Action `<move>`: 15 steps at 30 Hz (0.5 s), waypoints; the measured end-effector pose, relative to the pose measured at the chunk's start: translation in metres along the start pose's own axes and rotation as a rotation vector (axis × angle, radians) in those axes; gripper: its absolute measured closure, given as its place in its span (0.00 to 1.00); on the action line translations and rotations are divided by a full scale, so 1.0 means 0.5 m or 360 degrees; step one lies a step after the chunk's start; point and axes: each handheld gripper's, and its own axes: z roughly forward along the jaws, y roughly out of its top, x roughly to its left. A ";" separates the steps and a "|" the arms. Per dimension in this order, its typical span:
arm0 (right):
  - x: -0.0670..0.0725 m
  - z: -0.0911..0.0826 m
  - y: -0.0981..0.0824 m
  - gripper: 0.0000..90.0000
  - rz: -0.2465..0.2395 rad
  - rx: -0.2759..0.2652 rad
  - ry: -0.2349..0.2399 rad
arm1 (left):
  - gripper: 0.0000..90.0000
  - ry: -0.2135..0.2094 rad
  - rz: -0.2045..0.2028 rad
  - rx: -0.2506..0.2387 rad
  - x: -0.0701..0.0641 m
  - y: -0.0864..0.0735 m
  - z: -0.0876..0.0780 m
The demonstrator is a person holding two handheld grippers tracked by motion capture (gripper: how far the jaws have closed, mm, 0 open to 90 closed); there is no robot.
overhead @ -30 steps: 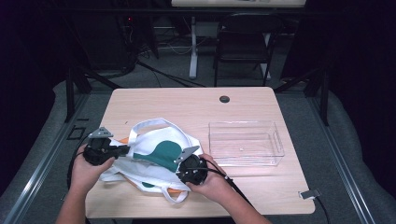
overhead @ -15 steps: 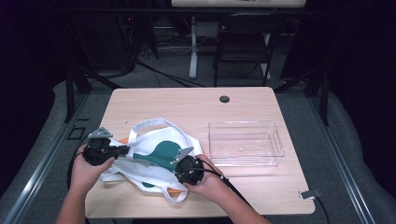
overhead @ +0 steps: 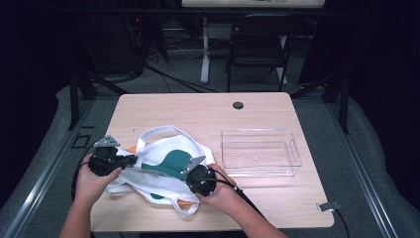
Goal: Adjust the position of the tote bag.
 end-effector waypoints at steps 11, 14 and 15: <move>0.000 -0.012 0.007 0.92 -0.0007 -0.0017 -0.0010 | 0.96 0.0008 -0.0008 0.0006 0.002 -0.003 0.004; 0.001 -0.019 0.011 0.93 -0.0017 -0.0024 -0.0011 | 0.94 0.0011 -0.0008 0.0003 0.003 -0.003 0.004; 0.000 -0.021 0.012 0.93 -0.0027 -0.0012 -0.0011 | 0.93 0.0012 -0.0007 0.0004 0.003 -0.004 0.004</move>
